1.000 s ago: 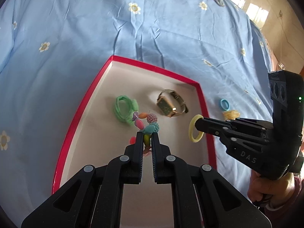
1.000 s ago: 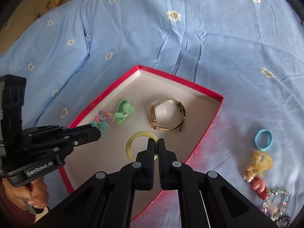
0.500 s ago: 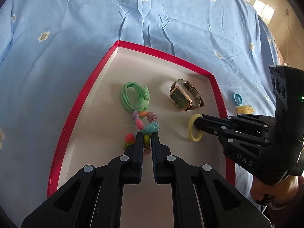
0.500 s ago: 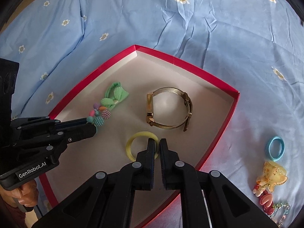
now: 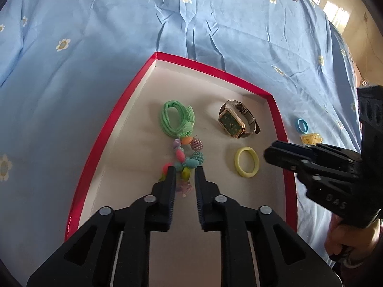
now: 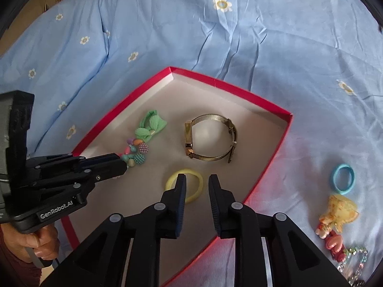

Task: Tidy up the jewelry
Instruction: 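Open both tools to release the clip and band into the box, then move both open tools back over the remaining jewelry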

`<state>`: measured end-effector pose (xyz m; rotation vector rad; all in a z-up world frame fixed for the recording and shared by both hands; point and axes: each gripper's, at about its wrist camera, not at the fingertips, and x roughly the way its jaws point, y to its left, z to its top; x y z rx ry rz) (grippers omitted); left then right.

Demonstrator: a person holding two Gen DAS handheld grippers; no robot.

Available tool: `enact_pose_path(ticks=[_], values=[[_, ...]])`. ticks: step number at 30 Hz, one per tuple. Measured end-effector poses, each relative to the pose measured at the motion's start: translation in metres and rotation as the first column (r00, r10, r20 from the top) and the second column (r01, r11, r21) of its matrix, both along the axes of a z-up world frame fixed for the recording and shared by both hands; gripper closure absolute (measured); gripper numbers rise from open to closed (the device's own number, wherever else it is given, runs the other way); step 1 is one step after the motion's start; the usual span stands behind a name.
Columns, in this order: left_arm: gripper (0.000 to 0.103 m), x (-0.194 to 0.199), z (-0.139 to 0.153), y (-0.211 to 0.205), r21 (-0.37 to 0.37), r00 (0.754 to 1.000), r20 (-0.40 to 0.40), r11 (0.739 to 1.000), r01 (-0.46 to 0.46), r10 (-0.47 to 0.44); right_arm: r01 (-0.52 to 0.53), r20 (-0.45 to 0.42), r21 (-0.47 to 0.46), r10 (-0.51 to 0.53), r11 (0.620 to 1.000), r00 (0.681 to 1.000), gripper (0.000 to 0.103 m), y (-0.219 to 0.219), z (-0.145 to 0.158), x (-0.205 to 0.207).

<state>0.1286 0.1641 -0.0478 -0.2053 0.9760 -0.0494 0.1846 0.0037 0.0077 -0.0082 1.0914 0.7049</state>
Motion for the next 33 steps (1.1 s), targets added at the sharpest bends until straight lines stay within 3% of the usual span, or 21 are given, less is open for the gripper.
enact_pose_path(ticks=[12, 23, 33], values=[[0.074, -0.023, 0.016, -0.015, -0.028, 1.0, 0.029, 1.0, 0.003, -0.003, 0.115, 0.034, 0.078, -0.118, 0.99, 0.992, 0.072, -0.064, 0.031, -0.025], [0.048, -0.049, 0.024, -0.05, -0.095, 0.998, 0.052, 0.995, 0.025, -0.02, 0.28, 0.03, 0.079, -0.283, 0.957, 0.959, 0.063, -0.144, 0.03, -0.049], [0.047, -0.053, 0.025, -0.085, -0.101, 0.996, 0.046, 0.992, 0.082, -0.078, 0.376, 0.03, 0.052, -0.378, 0.925, 0.925, 0.06, -0.202, 0.026, -0.07]])
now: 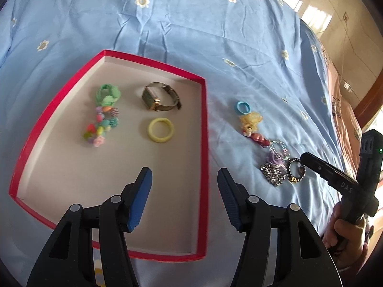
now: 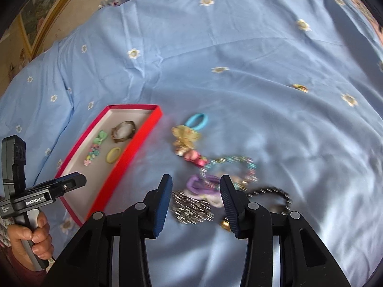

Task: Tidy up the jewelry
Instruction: 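Move both open tools back over the remaining jewelry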

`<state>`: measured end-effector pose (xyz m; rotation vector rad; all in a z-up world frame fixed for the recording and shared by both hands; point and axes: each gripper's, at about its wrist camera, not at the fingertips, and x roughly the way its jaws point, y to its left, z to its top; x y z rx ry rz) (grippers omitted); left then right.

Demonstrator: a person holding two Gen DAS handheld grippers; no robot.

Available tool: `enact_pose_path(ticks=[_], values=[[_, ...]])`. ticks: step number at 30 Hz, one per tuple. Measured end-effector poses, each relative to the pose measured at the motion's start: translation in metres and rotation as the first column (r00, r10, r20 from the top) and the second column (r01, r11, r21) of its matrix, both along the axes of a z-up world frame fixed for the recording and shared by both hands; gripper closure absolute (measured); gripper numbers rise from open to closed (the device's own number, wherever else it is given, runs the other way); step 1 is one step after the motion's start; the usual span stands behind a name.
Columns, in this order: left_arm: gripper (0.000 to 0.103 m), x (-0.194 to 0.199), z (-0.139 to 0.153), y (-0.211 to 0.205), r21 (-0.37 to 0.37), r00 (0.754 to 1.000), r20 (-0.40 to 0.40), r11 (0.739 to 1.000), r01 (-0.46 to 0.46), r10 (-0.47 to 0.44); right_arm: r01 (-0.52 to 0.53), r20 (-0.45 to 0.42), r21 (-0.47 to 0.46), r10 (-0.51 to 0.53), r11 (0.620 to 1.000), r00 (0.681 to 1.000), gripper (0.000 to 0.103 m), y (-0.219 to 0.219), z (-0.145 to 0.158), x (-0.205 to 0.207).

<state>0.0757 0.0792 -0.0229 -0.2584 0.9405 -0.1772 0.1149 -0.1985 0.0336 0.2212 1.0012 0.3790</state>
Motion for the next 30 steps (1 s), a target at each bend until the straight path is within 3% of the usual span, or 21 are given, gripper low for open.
enact_pose_path(ticks=[17, 30], values=[[0.046, 0.011, 0.002, -0.054, 0.035, 0.996, -0.013, 0.995, 0.094, -0.093, 0.085, -0.033, 0.0, -0.085, 0.996, 0.996, 0.06, -0.053, -0.014, -0.02], [0.045, 0.036, 0.006, -0.081, 0.062, 0.991, -0.012, 0.989, 0.135, -0.135, 0.098, -0.049, -0.015, -0.098, 0.995, 0.994, 0.06, -0.065, -0.022, -0.014]])
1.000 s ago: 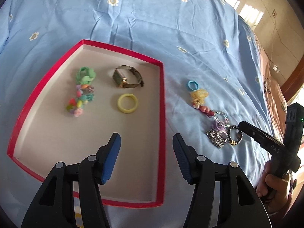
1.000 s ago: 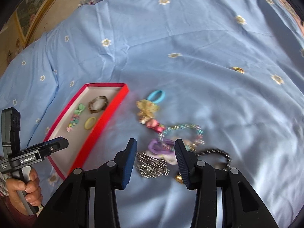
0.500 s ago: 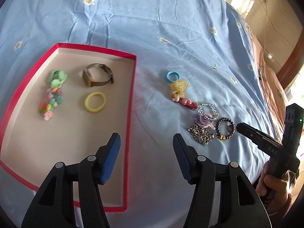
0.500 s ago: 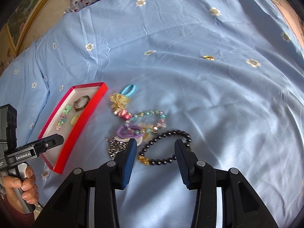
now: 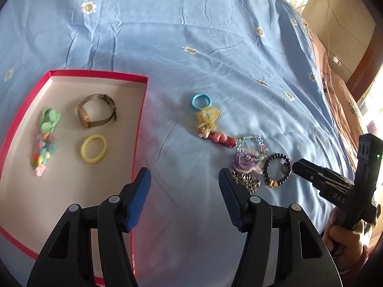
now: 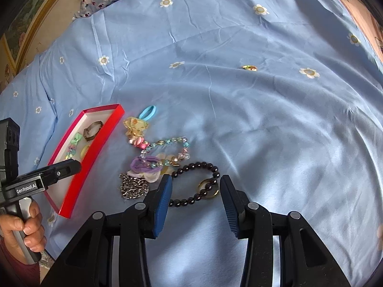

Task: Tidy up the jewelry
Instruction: 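Move both open tools back over the remaining jewelry, then grasp the yellow figure charm with the left tool while the right tool grasps the crystal bead bracelet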

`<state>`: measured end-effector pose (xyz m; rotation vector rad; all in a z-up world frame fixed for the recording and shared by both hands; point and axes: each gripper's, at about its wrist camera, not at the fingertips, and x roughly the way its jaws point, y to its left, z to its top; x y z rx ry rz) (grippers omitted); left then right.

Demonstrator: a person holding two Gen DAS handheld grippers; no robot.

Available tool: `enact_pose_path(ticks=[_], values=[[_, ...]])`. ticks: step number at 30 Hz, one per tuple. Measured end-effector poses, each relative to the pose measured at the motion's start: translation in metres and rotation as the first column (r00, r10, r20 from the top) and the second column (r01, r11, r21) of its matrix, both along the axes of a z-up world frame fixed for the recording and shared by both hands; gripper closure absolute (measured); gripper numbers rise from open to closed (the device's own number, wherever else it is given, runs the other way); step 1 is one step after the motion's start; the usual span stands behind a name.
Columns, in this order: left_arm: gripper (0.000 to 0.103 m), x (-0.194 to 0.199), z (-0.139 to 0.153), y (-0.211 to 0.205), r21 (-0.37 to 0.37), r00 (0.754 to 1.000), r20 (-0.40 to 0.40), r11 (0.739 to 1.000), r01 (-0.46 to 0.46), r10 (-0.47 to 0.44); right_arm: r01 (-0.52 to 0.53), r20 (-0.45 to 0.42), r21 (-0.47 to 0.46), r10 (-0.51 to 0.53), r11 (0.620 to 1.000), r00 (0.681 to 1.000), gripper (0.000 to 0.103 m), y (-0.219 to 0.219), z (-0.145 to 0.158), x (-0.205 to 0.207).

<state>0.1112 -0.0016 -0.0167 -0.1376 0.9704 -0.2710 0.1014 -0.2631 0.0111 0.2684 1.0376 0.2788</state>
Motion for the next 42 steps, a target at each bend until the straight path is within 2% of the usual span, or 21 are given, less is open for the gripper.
enact_pose_path(ticks=[11, 17, 22, 24, 25, 26, 27, 30, 35, 42], values=[[0.045, 0.039, -0.002, -0.025, 0.008, 0.999, 0.003, 0.999, 0.035, -0.035, -0.027, 0.0, -0.002, 0.027, 1.0, 1.0, 0.06, 0.005, -0.004, 0.022], [0.045, 0.068, -0.008, -0.04, 0.025, 0.998, 0.003, 0.998, 0.057, -0.058, -0.082, -0.015, -0.009, 0.082, 0.997, 0.996, 0.06, 0.024, -0.015, 0.046], [0.045, 0.089, -0.02, -0.052, 0.054, 0.997, -0.01, 0.996, 0.073, -0.073, -0.143, -0.053, -0.051, 0.14, 0.988, 0.989, 0.061, 0.045, -0.032, 0.061], [0.052, 0.094, -0.025, -0.053, 0.061, 0.997, -0.017, 0.995, 0.077, -0.076, -0.155, -0.041, -0.081, 0.153, 0.985, 0.987, 0.061, 0.05, -0.033, 0.062], [0.062, 0.096, -0.029, -0.053, 0.063, 0.997, -0.024, 0.995, 0.08, -0.078, -0.161, -0.037, -0.099, 0.158, 0.982, 0.987, 0.062, 0.053, -0.033, 0.062], [0.073, 0.098, -0.032, -0.053, 0.059, 0.996, -0.034, 0.995, 0.084, -0.082, -0.165, -0.034, -0.114, 0.162, 0.98, 0.986, 0.067, 0.055, -0.034, 0.062], [0.079, 0.1, -0.035, -0.052, 0.049, 0.995, -0.042, 0.995, 0.088, -0.086, -0.167, -0.032, -0.121, 0.164, 0.979, 0.986, 0.075, 0.056, -0.034, 0.063], [0.08, 0.098, -0.035, -0.051, 0.047, 0.996, -0.034, 0.995, 0.088, -0.086, -0.161, -0.031, -0.133, 0.159, 0.978, 0.987, 0.095, 0.055, -0.036, 0.063], [0.08, 0.086, -0.022, -0.042, 0.034, 0.996, -0.001, 0.996, 0.084, -0.084, -0.145, -0.009, -0.092, 0.144, 0.985, 0.989, 0.096, 0.05, -0.029, 0.062], [0.08, 0.059, -0.003, -0.023, -0.012, 0.998, 0.033, 0.998, 0.062, -0.062, -0.123, 0.051, -0.028, 0.124, 0.992, 0.991, 0.096, 0.048, -0.001, 0.056]])
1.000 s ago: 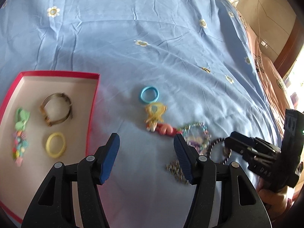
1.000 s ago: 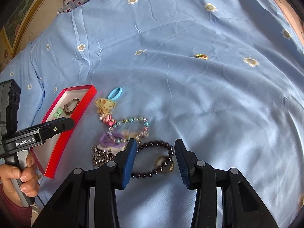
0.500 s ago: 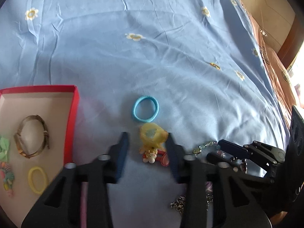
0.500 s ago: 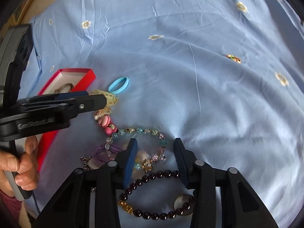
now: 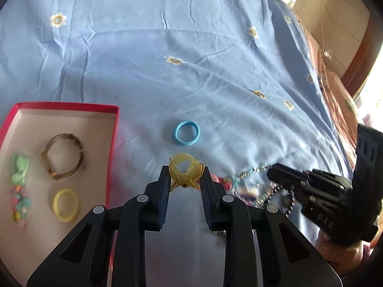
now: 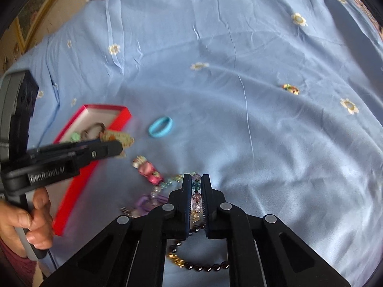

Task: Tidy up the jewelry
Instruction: 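Grasp the yellow figure charm with the left tool while the right tool grasps the crystal bead bracelet, then carry the charm and crystal bracelet over the red box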

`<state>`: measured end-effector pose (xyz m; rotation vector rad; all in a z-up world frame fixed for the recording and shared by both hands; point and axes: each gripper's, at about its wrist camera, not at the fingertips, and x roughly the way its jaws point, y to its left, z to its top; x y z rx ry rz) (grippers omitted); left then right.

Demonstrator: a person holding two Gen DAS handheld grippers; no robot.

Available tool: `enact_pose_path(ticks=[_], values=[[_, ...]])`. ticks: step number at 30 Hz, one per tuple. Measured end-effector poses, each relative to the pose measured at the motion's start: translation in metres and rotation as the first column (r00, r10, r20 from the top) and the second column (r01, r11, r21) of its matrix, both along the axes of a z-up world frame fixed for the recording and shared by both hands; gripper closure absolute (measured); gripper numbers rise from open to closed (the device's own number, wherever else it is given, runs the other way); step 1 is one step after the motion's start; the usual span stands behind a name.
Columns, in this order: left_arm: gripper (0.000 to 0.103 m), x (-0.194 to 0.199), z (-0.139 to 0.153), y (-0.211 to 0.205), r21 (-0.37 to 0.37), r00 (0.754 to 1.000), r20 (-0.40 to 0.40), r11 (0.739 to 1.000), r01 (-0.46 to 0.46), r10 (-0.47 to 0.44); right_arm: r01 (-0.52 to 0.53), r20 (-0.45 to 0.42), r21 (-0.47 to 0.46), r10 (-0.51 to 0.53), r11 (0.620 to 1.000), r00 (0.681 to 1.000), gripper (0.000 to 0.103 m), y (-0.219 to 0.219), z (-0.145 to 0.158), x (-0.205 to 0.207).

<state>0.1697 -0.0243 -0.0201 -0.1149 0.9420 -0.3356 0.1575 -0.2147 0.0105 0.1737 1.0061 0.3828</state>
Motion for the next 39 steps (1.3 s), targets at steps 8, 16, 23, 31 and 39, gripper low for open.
enact_pose_path(ticks=[8, 16, 23, 31, 39], values=[[0.08, -0.032, 0.013, 0.022, -0.03, 0.999, 0.023, 0.999, -0.031, 0.032, -0.037, 0.066, 0.049, 0.034, 0.998, 0.997, 0.096, 0.016, 0.037, -0.011], [0.081, -0.06, 0.023, 0.051, -0.041, 0.995, 0.052, 0.996, -0.078, 0.08, -0.084, 0.112, 0.071, 0.076, 0.994, 0.991, 0.096, 0.039, 0.061, -0.021], [0.081, -0.075, 0.02, 0.082, -0.034, 0.988, 0.045, 0.989, -0.143, 0.145, -0.145, 0.135, 0.092, 0.132, 0.985, 0.982, 0.096, 0.07, 0.073, -0.028], [0.081, -0.092, 0.014, 0.12, -0.031, 0.976, 0.037, 0.976, -0.216, 0.217, -0.219, 0.144, 0.114, 0.202, 0.969, 0.969, 0.096, 0.111, 0.078, -0.032], [0.081, -0.1, 0.012, 0.155, -0.02, 0.961, 0.037, 0.962, -0.274, 0.275, -0.296, 0.138, 0.139, 0.277, 0.945, 0.951, 0.096, 0.157, 0.075, -0.033]])
